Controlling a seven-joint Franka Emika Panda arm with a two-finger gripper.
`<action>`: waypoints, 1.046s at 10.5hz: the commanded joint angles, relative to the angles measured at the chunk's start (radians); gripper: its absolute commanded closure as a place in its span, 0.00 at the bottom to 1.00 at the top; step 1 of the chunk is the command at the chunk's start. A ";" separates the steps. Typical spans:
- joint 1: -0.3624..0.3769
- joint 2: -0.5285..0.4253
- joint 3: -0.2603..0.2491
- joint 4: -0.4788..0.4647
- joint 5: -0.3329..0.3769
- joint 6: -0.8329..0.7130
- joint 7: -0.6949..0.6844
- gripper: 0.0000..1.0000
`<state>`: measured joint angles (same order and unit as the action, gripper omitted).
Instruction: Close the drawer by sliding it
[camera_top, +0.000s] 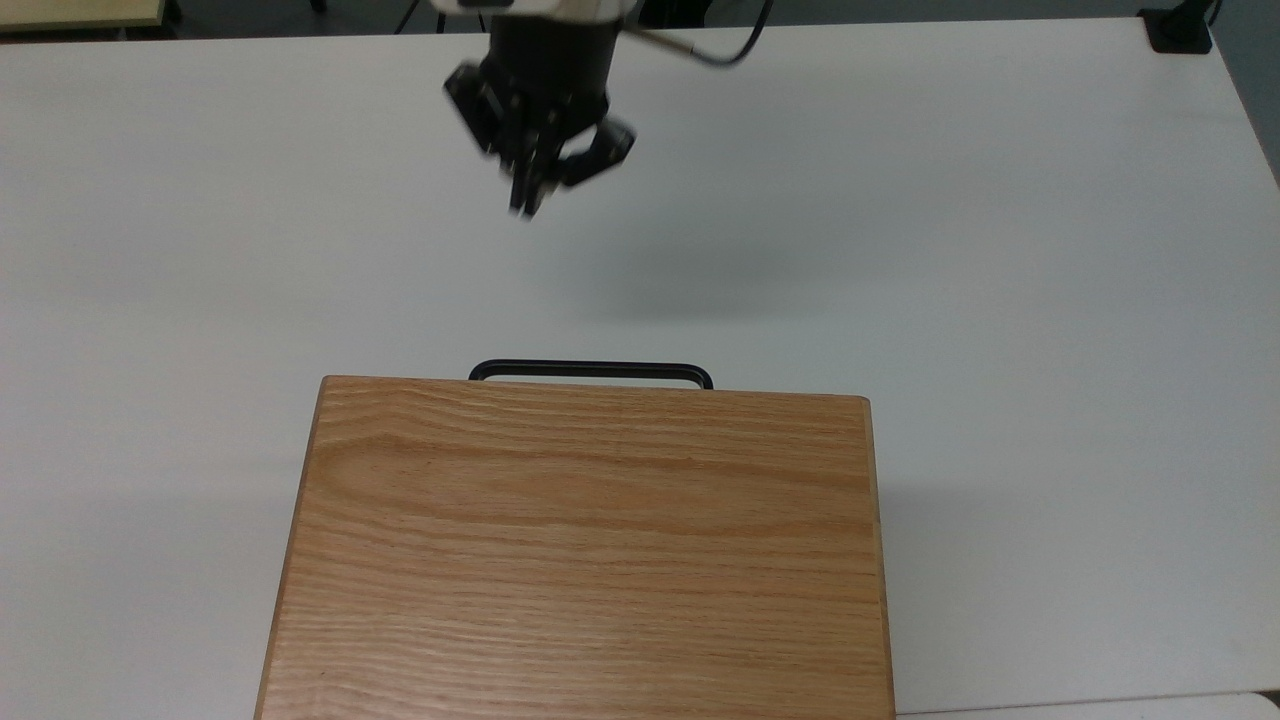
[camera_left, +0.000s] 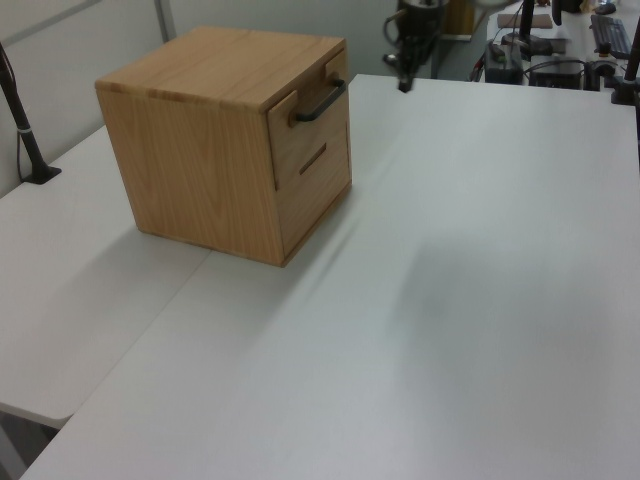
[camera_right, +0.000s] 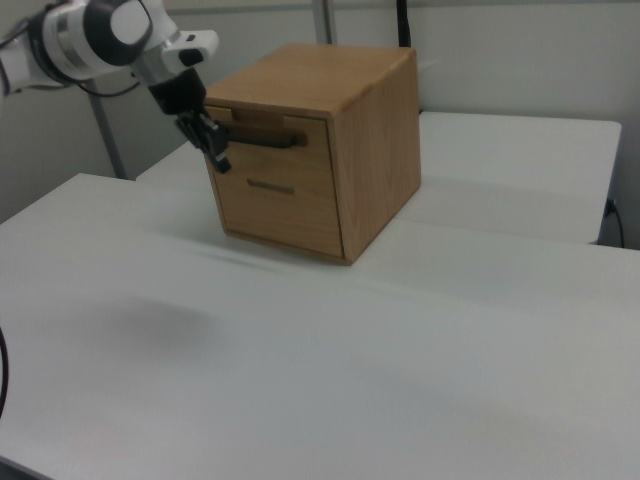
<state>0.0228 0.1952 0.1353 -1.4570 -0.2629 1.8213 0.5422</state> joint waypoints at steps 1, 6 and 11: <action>-0.047 -0.147 0.009 -0.082 0.184 -0.179 -0.125 0.00; -0.030 -0.289 -0.109 -0.174 0.234 -0.258 -0.189 0.00; 0.039 -0.260 -0.194 -0.168 0.234 -0.154 -0.485 0.00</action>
<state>0.0338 -0.0614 -0.0365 -1.5928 -0.0470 1.6283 0.1395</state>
